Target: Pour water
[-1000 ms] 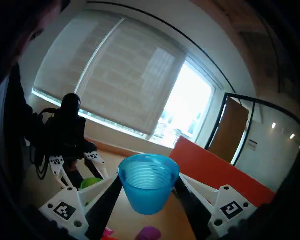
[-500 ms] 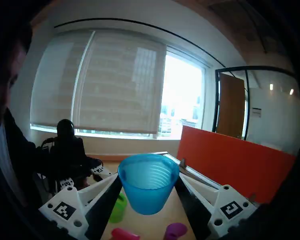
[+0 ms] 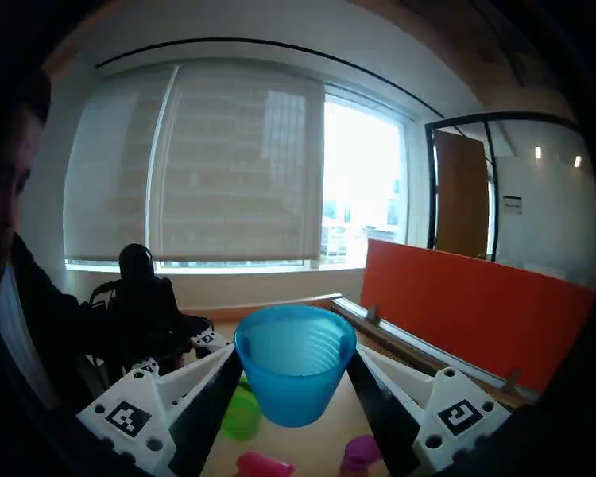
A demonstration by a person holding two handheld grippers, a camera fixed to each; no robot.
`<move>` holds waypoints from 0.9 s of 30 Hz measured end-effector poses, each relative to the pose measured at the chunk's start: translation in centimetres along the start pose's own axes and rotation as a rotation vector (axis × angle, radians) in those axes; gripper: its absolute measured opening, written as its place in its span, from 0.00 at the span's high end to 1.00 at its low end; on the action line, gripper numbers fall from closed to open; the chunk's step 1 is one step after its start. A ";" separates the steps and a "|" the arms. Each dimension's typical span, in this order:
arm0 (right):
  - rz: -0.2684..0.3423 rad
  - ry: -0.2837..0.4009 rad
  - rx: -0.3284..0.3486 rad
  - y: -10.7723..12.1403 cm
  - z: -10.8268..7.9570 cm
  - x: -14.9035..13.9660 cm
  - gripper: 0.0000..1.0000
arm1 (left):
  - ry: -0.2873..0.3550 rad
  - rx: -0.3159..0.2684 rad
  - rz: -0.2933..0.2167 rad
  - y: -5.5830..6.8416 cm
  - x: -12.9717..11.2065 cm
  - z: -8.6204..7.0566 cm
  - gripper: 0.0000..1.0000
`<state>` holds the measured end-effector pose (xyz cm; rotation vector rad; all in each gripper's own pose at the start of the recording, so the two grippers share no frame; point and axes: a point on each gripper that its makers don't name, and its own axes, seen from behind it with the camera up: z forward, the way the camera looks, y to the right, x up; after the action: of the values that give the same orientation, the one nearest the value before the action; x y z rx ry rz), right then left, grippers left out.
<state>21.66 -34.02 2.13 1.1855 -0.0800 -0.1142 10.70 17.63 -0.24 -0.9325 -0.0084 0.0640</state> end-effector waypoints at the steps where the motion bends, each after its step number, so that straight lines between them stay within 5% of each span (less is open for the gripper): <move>1: 0.001 -0.001 0.000 0.0 0.0 0.0 0.11 | -0.001 -0.001 -0.002 0.0 0.0 0.0 0.14; 12: 0.066 0.000 0.027 -0.6 -0.4 -0.5 0.11 | -0.024 -0.007 -0.039 0.1 -0.5 -0.3 0.14; 27: 0.057 -0.045 0.012 -0.6 -1.9 -3.1 0.11 | -0.094 -0.017 -0.059 0.0 -2.5 -1.0 0.14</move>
<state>18.82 -32.10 0.83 1.1919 -0.1543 -0.0899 8.25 16.66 -0.83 -0.9448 -0.1237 0.0535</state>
